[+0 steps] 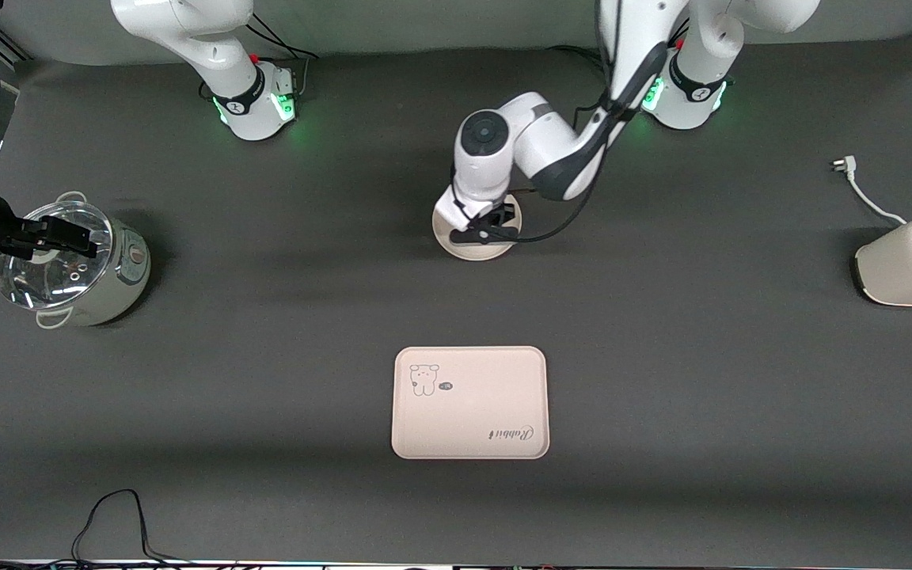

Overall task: Place bun in plate and plate on tray
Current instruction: 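Carry the bun with the left gripper over the cream plate, then lower the bun onto the plate and open the left gripper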

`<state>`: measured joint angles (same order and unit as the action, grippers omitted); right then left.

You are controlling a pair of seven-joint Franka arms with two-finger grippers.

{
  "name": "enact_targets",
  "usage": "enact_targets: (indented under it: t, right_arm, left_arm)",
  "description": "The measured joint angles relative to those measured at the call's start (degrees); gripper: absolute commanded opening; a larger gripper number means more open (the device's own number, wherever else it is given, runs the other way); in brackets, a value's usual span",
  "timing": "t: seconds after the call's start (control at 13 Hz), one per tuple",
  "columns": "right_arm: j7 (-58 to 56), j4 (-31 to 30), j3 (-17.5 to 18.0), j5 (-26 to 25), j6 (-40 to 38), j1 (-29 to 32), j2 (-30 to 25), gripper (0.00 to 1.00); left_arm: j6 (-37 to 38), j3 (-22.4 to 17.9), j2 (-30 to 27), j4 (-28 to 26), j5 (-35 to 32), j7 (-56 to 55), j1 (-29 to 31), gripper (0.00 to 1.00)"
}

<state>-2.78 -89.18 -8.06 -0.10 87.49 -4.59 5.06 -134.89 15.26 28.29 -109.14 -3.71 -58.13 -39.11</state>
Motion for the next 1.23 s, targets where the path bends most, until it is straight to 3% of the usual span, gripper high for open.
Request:
enact_targets:
  t: [0.08, 0.15, 0.23, 1.23]
  right_arm:
    - [0.0, 0.0, 0.0, 0.0, 0.0, 0.0, 0.0, 1.0]
    - [0.0, 0.0, 0.0, 0.0, 0.0, 0.0, 0.0, 1.0]
    - [0.0, 0.0, 0.0, 0.0, 0.0, 0.0, 0.0, 1.0]
    - [0.0, -0.2, 0.0, 0.0, 0.0, 0.0, 0.0, 1.0]
  left_arm:
    - [-0.5, 0.0, 1.7, 0.9, -0.4, -0.9, -0.7, 0.34]
    - [-0.7, -0.1, 2.8, 1.3, -0.6, -1.1, -0.9, 0.78]
    - [-0.7, -0.3, 3.4, 1.6, -0.7, -1.2, -0.9, 1.0]
    - [1.3, -1.2, 3.3, 2.6, -1.3, -1.2, -0.7, 1.0]
